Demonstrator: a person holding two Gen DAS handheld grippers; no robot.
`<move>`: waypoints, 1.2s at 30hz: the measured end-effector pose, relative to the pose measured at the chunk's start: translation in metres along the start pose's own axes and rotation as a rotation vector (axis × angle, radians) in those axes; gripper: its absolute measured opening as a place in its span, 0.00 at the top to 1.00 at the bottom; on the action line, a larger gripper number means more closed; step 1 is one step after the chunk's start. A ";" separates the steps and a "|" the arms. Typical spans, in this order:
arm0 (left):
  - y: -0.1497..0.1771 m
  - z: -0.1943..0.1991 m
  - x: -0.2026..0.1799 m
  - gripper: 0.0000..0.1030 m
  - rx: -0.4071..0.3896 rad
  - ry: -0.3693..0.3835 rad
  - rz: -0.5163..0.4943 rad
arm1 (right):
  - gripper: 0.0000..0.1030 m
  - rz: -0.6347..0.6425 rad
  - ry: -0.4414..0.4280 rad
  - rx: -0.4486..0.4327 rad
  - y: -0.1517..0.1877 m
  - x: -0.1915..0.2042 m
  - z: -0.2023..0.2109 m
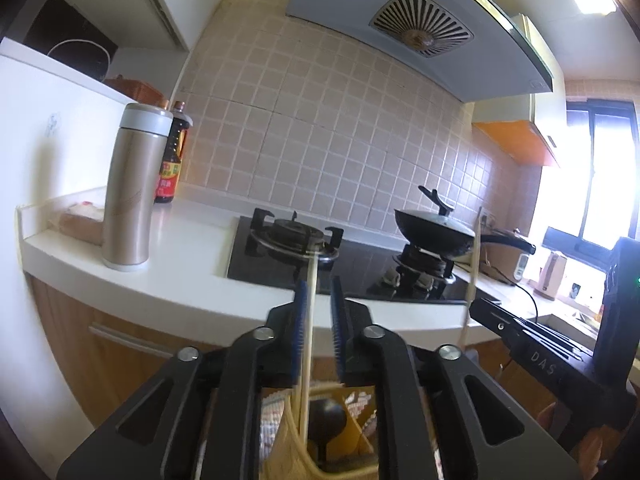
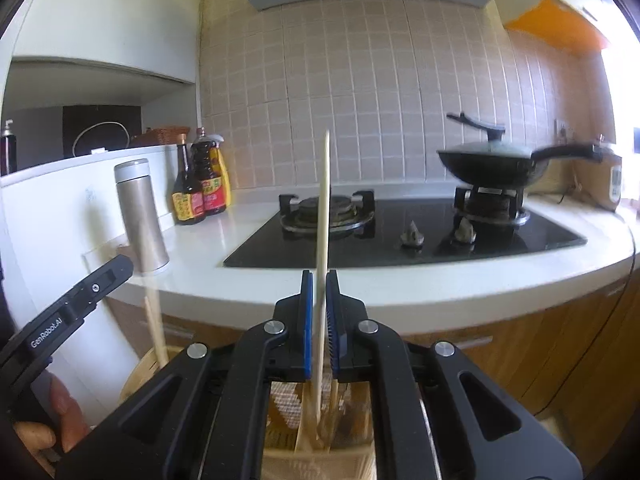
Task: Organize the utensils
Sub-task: 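Open both tools to drop the chopsticks and move back to the table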
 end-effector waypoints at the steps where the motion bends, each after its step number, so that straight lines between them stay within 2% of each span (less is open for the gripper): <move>1: 0.000 0.004 0.001 0.74 0.001 0.002 0.001 | 0.94 -0.009 -0.001 0.005 0.001 -0.002 0.003; 3: -0.001 0.015 0.003 0.67 0.000 0.002 0.008 | 0.92 -0.032 -0.008 0.029 0.004 -0.007 0.012; 5: -0.003 0.025 0.006 0.65 0.007 0.002 0.017 | 0.92 -0.053 -0.023 0.049 0.005 -0.010 0.021; 10: -0.012 0.061 0.010 0.46 0.032 0.021 0.052 | 0.92 -0.106 -0.069 0.088 0.001 -0.012 0.058; 13: -0.014 0.081 0.008 0.40 0.080 0.043 0.054 | 0.76 -0.114 -0.097 0.109 -0.001 -0.007 0.081; 15: -0.011 0.089 0.005 0.35 0.131 0.055 0.053 | 0.53 -0.121 -0.100 0.113 -0.003 -0.004 0.095; 18: 0.001 0.098 -0.001 0.35 0.244 0.064 0.038 | 0.52 -0.142 -0.109 0.134 -0.001 -0.001 0.119; 21: 0.018 0.104 -0.005 0.35 0.348 0.066 0.014 | 0.52 -0.144 -0.088 0.195 0.009 0.003 0.132; 26: 0.064 0.116 -0.012 0.37 0.535 0.058 -0.051 | 0.52 -0.154 -0.063 0.321 0.039 0.007 0.147; 32: 0.115 0.126 -0.020 0.39 0.706 0.088 -0.128 | 0.52 -0.230 -0.045 0.495 0.083 0.002 0.150; 36: 0.141 0.128 -0.026 0.46 0.799 0.105 -0.177 | 0.52 -0.267 -0.022 0.577 0.112 -0.002 0.151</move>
Point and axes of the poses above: each gripper's, at about its wrist camera, not at the fingertips, and z roughly against the way its jaws point, x to its left, y to its underside, the point moved 1 cm from there along -z, roughly the way its jaws point, and after that the axes turned 12 degrees about -x, right-handed, at the moved point
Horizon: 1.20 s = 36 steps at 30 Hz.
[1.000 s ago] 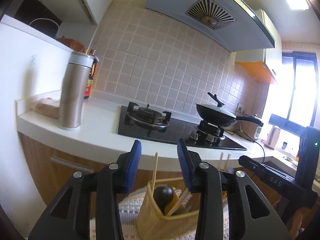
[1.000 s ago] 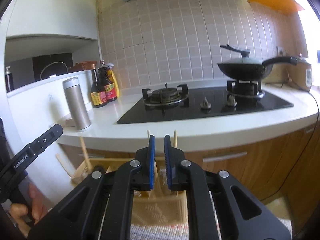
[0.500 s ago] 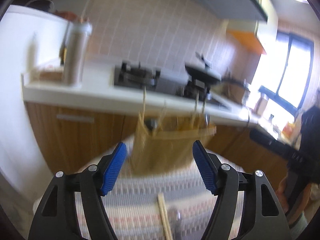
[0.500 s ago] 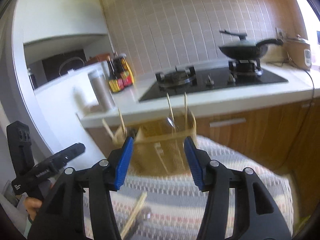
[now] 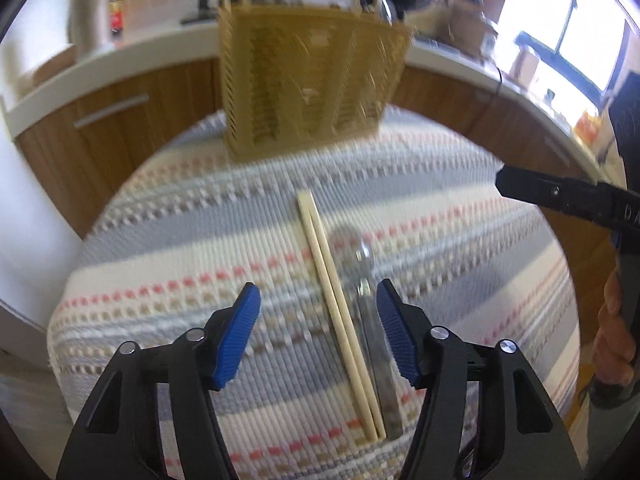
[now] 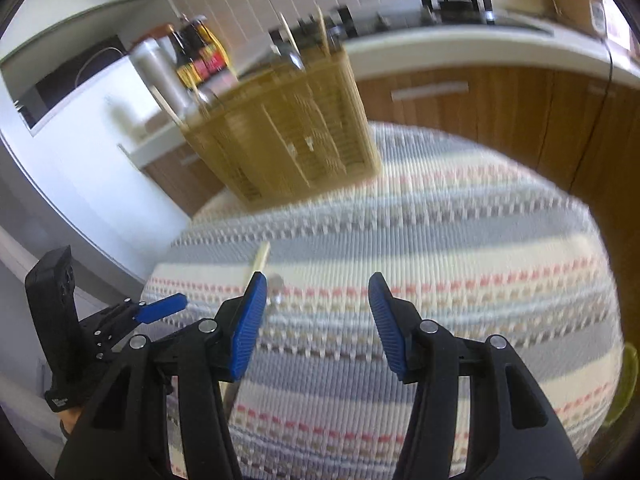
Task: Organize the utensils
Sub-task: 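Open both tools to drop the chopsticks and move back to the table, then grasp the chopstick pair with the left tool while the right tool grasps the clear spoon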
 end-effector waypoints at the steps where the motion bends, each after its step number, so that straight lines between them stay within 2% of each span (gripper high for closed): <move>1: 0.003 -0.004 -0.001 0.48 0.019 -0.004 -0.009 | 0.52 -0.011 -0.002 0.013 0.004 -0.002 -0.003; 5: 0.007 -0.017 -0.008 0.52 0.068 -0.011 -0.040 | 0.52 -0.049 0.011 0.049 0.017 -0.011 -0.009; 7: 0.009 -0.023 -0.009 0.62 0.086 -0.018 -0.051 | 0.52 -0.063 0.014 0.060 0.022 -0.014 -0.009; 9: 0.011 -0.029 -0.011 0.64 0.105 -0.019 -0.053 | 0.52 -0.072 0.015 0.065 0.025 -0.017 -0.009; 19: 0.012 -0.033 -0.019 0.64 0.107 -0.050 -0.082 | 0.52 -0.095 0.018 0.069 0.028 -0.025 -0.005; 25: 0.013 -0.034 -0.020 0.64 0.105 -0.038 -0.097 | 0.52 -0.106 0.019 0.080 0.031 -0.026 -0.006; 26: 0.013 -0.034 -0.020 0.66 0.106 -0.036 -0.097 | 0.52 -0.110 0.018 0.082 0.031 -0.027 -0.006; 28: 0.015 -0.032 -0.019 0.75 0.105 -0.049 -0.114 | 0.52 -0.113 0.018 0.083 0.031 -0.028 -0.007; 33: 0.014 -0.030 -0.015 0.77 0.107 -0.047 -0.108 | 0.52 -0.116 0.016 0.087 0.032 -0.028 -0.008; 36: 0.015 -0.030 -0.020 0.77 0.103 -0.073 -0.138 | 0.52 -0.110 0.016 0.097 0.033 -0.026 -0.010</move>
Point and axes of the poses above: each gripper's, at about its wrist camera, not at the fingertips, and z roughly against the way its jaws point, x to its left, y to its underside, the point moved 1 cm from there along -z, roughly the way its jaws point, and after that the axes turned 12 degrees about -x, right-handed, at the moved point
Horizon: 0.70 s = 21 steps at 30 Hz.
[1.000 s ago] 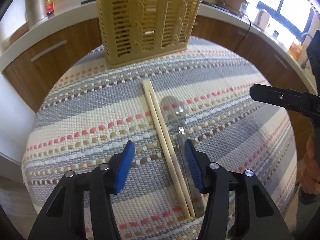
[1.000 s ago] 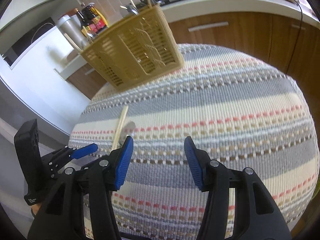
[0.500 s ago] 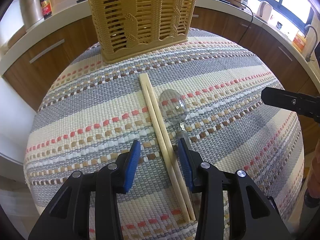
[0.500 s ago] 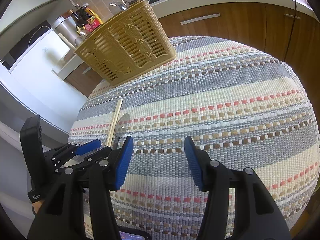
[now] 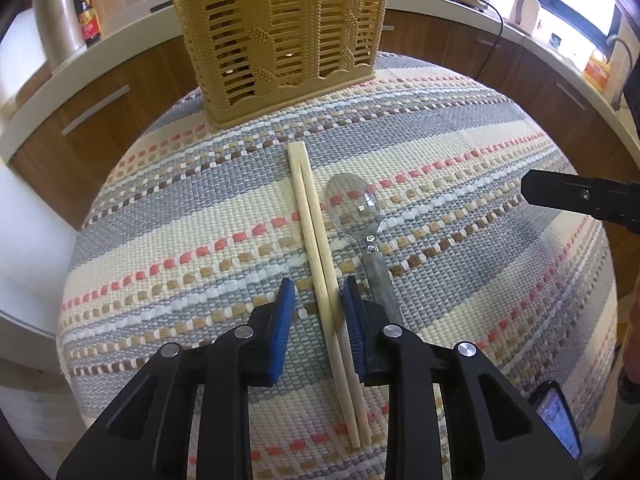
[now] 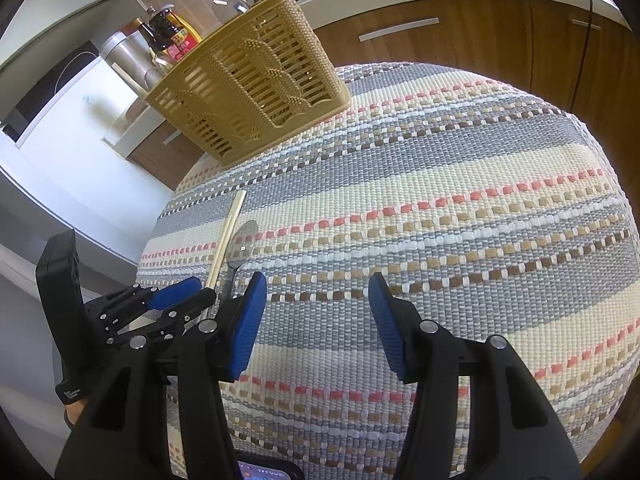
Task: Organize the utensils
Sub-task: 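Grasp the chopstick pair with the left tool while the right tool grasps the clear spoon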
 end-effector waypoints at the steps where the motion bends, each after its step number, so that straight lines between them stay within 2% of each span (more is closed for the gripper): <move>1: 0.000 0.000 0.000 0.81 -0.002 -0.010 -0.001 | 0.52 0.004 0.002 0.003 0.000 0.001 -0.001; 3: 0.000 0.001 0.001 0.90 -0.007 -0.029 0.002 | 0.52 0.008 0.007 0.007 0.001 0.001 -0.001; 8: 0.004 0.007 0.009 0.90 -0.027 -0.017 0.055 | 0.52 0.012 0.007 0.027 0.000 0.002 -0.005; 15: 0.019 0.026 0.039 0.90 -0.052 -0.035 0.186 | 0.52 0.044 -0.075 0.167 0.001 0.040 -0.042; 16: 0.021 0.027 0.043 0.90 -0.050 -0.040 0.207 | 0.54 0.051 -0.080 0.186 0.003 0.047 -0.047; 18: 0.026 0.033 0.052 0.90 -0.047 -0.061 0.246 | 0.65 0.077 -0.076 0.233 0.008 0.066 -0.064; 21: 0.033 0.041 0.064 0.90 -0.048 -0.080 0.297 | 0.67 0.100 -0.024 0.258 0.012 0.086 -0.083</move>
Point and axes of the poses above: each gripper's, at about its wrist camera, not at the fingertips, and z roughly against the way its jaws point, x to its left, y to its underside, the point moved 1 cm from there along -z, roughly the way its jaws point, and after that the axes turned 12 degrees about -x, right-handed, at the moved point
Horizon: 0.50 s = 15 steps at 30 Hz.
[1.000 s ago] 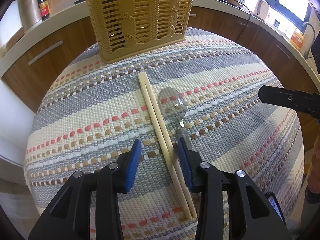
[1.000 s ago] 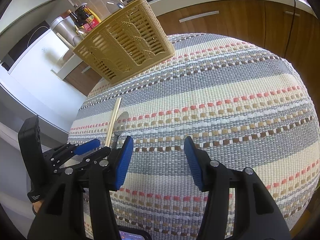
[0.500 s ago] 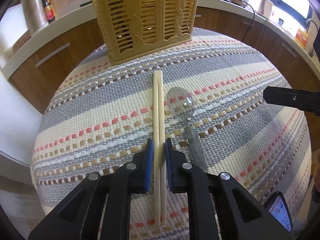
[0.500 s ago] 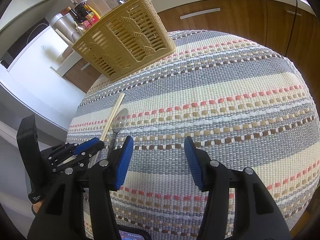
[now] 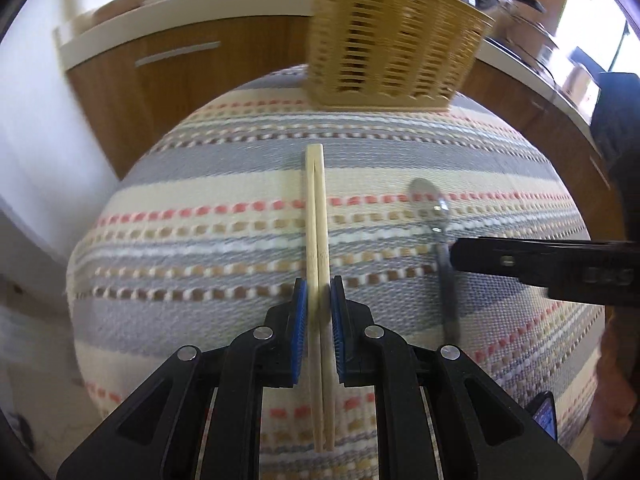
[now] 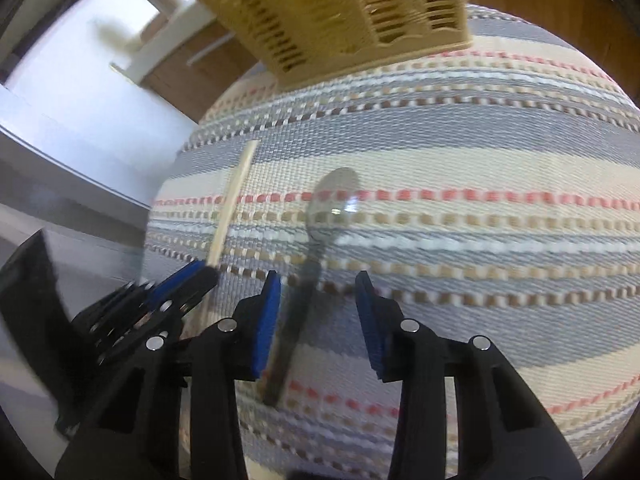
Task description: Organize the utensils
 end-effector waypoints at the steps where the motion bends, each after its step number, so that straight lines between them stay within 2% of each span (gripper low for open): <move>1: 0.001 0.002 0.003 0.90 -0.002 -0.002 0.013 | 0.68 0.006 0.029 -0.007 -0.002 0.005 -0.004; 5: 0.004 0.005 0.011 0.90 0.000 -0.006 0.037 | 0.69 0.047 0.107 -0.011 -0.009 0.024 -0.015; 7: 0.006 0.005 0.012 0.90 0.000 -0.005 0.045 | 0.74 0.131 0.186 -0.022 -0.006 0.038 -0.019; 8: 0.007 0.005 0.012 0.90 -0.001 -0.005 0.048 | 0.84 0.182 0.223 -0.029 -0.004 0.045 -0.021; 9: 0.007 0.003 0.009 0.90 0.000 -0.004 0.051 | 0.87 0.222 0.247 -0.029 -0.003 0.049 -0.023; 11: 0.008 0.005 0.008 0.89 0.004 0.002 0.055 | 0.89 0.278 0.269 -0.030 -0.002 0.052 -0.024; 15: 0.008 0.003 0.001 0.89 0.030 0.035 0.046 | 0.90 0.310 0.298 -0.032 -0.004 0.042 -0.018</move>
Point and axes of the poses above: each gripper's, at about its wrist camera, not at the fingertips, and z roughly against the way its jaws point, x to its left, y to its underside, the point moved 1 cm from there along -z, roughly the way its jaws point, and after that the axes turned 12 degrees about -x, right-handed, at the moved point
